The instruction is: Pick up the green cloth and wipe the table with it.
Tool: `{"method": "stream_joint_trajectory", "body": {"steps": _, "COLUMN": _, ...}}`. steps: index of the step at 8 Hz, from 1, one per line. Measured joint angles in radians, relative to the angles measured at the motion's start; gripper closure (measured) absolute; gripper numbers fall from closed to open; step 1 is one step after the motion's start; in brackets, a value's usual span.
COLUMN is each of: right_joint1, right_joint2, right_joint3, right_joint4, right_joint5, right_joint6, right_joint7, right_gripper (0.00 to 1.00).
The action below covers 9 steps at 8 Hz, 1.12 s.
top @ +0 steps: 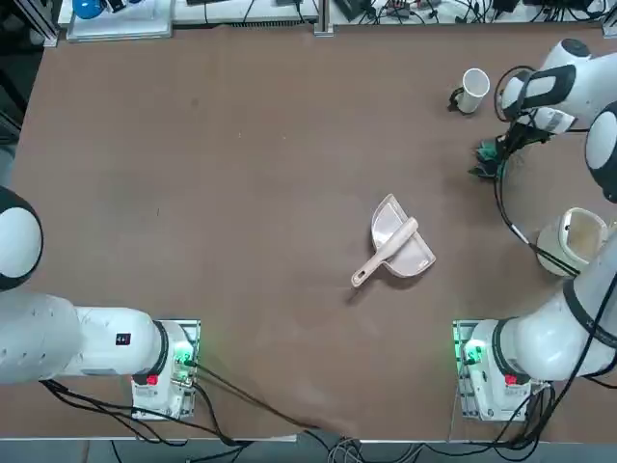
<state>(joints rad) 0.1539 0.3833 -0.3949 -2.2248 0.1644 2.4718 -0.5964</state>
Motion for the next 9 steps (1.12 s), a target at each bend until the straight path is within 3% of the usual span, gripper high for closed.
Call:
{"method": "stream_joint_trajectory", "body": {"steps": 3, "right_joint1": 0.005, "right_joint2": 0.0, "right_joint3": 0.001, "right_joint4": 0.003, "right_joint5": -0.008, "right_joint6": -0.01, "right_joint7": 0.049, "right_gripper": 0.93}}
{"method": "stream_joint_trajectory", "body": {"steps": 7, "right_joint1": 0.231, "right_joint2": -0.001, "right_joint3": 0.017, "right_joint4": 0.001, "right_joint5": -0.007, "right_joint6": -0.062, "right_joint7": 0.467, "right_gripper": 0.93}}
{"method": "stream_joint_trajectory", "body": {"steps": 9, "right_joint1": 0.348, "right_joint2": -0.006, "right_joint3": 0.029, "right_joint4": 0.001, "right_joint5": 0.046, "right_joint6": -0.075, "right_joint7": 0.656, "right_gripper": 0.93}}
